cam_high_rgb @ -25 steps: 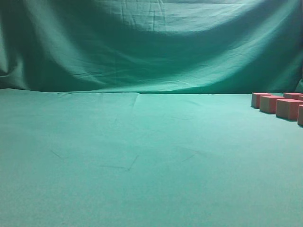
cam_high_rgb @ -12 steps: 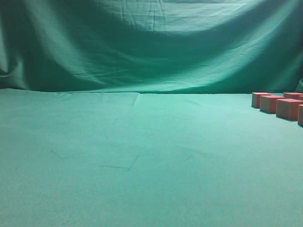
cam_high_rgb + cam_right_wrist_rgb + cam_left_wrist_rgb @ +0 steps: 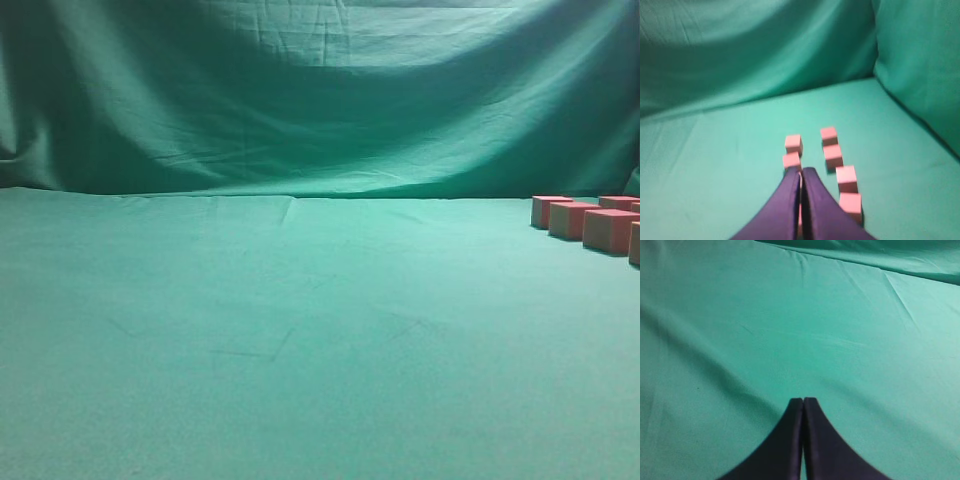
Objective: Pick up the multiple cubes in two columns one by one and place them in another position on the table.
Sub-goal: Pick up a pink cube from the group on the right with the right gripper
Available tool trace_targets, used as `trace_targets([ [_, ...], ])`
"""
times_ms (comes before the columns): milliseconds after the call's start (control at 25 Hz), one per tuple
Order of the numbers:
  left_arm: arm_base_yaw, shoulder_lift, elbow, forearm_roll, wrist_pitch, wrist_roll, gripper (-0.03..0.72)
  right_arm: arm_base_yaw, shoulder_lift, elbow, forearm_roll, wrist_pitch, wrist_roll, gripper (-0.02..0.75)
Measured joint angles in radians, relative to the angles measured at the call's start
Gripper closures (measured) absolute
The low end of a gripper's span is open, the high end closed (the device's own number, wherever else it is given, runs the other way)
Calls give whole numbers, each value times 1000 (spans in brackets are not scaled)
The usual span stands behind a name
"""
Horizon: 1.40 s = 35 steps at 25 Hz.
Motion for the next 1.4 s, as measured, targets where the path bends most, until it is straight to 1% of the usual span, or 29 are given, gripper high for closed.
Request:
trace_targets([
  [80, 0, 0, 0, 0, 0, 0, 688, 0, 87, -52, 0, 49, -12, 738],
  [280, 0, 0, 0, 0, 0, 0, 688, 0, 229, -135, 2, 82, -66, 738],
  [360, 0, 0, 0, 0, 0, 0, 688, 0, 274, -167, 2, 124, -80, 738],
  [440, 0, 0, 0, 0, 0, 0, 688, 0, 320, -222, 2, 219, -90, 738],
  [640, 0, 0, 0, 0, 0, 0, 688, 0, 478, -383, -9, 575, -91, 738],
  [760, 0, 0, 0, 0, 0, 0, 688, 0, 562, -430, -17, 686, -89, 738],
  [800, 0, 0, 0, 0, 0, 0, 688, 6, 584, -435, -19, 692, -88, 738],
  [880, 0, 0, 0, 0, 0, 0, 688, 44, 623, -436, -25, 692, -87, 738],
  [1000, 0, 0, 0, 0, 0, 0, 688, 144, 690, -436, -59, 661, -54, 738],
  [1080, 0, 0, 0, 0, 0, 0, 688, 222, 743, -436, -156, 622, 30, 738],
  [1160, 0, 0, 0, 0, 0, 0, 688, 276, 796, -438, -278, 592, 151, 738],
  [1240, 0, 0, 0, 0, 0, 0, 688, 303, 855, -439, -368, 561, 248, 738],
  [1400, 0, 0, 0, 0, 0, 0, 688, 316, 965, -441, -405, 487, 298, 738],
])
